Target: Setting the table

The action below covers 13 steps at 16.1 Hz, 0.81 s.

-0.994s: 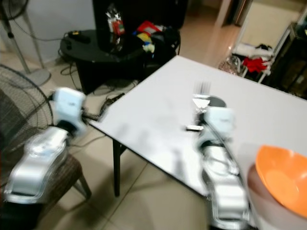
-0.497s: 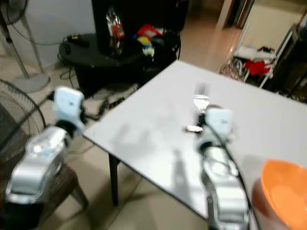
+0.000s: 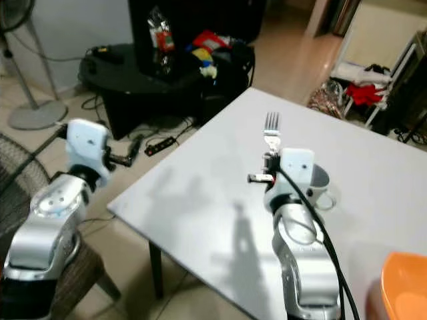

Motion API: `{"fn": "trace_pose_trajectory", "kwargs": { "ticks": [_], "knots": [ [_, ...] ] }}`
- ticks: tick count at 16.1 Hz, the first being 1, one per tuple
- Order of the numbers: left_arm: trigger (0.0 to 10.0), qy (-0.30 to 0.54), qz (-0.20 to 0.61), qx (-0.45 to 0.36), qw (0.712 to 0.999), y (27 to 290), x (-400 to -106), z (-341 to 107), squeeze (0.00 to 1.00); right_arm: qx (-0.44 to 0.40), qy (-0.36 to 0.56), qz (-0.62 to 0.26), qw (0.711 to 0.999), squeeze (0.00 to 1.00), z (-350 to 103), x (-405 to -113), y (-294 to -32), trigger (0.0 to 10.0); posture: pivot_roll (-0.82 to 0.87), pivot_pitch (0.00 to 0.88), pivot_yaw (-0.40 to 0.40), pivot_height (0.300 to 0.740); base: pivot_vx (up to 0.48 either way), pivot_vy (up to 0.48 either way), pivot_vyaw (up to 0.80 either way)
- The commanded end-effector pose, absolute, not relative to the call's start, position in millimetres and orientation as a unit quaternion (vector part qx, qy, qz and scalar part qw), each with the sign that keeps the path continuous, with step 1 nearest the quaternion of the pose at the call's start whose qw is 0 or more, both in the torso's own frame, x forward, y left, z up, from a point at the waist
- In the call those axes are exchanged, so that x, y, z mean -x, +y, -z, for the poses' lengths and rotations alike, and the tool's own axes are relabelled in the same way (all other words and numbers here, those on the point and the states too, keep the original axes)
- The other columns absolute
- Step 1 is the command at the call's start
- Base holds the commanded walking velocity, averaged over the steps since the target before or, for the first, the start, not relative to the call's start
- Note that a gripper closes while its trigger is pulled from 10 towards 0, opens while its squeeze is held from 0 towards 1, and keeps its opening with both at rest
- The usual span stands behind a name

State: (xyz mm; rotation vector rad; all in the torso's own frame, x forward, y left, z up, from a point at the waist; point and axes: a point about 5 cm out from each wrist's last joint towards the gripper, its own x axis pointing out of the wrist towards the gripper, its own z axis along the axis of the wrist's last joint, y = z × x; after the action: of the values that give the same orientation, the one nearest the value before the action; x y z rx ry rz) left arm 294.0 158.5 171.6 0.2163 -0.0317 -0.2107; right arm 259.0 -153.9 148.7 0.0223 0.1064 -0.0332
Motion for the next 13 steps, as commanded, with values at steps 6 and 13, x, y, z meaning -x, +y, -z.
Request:
{"fn": "trace_pose_trajectory", "kwargs": {
  "ticks": [6, 13],
  "knots": [
    [10.0, -0.016, 0.130, -0.107, 0.986, 146.7, -294.6, -171.4, 0.00, -0.013, 0.048, 0.046, 0.998, 0.00, -151.6, -254.9, -167.0, 10.0, 0.03, 0.000, -0.024, 0.740, 0.000, 0.307, -0.65],
    [10.0, -0.020, 0.131, -0.140, 0.981, 144.9, -298.3, -173.1, 0.00, -0.015, 0.050, 0.049, 0.997, 0.00, -151.7, -254.5, -167.1, 10.0, 0.02, 0.000, -0.009, 0.740, 0.000, -0.069, -0.67]
  ]
}}
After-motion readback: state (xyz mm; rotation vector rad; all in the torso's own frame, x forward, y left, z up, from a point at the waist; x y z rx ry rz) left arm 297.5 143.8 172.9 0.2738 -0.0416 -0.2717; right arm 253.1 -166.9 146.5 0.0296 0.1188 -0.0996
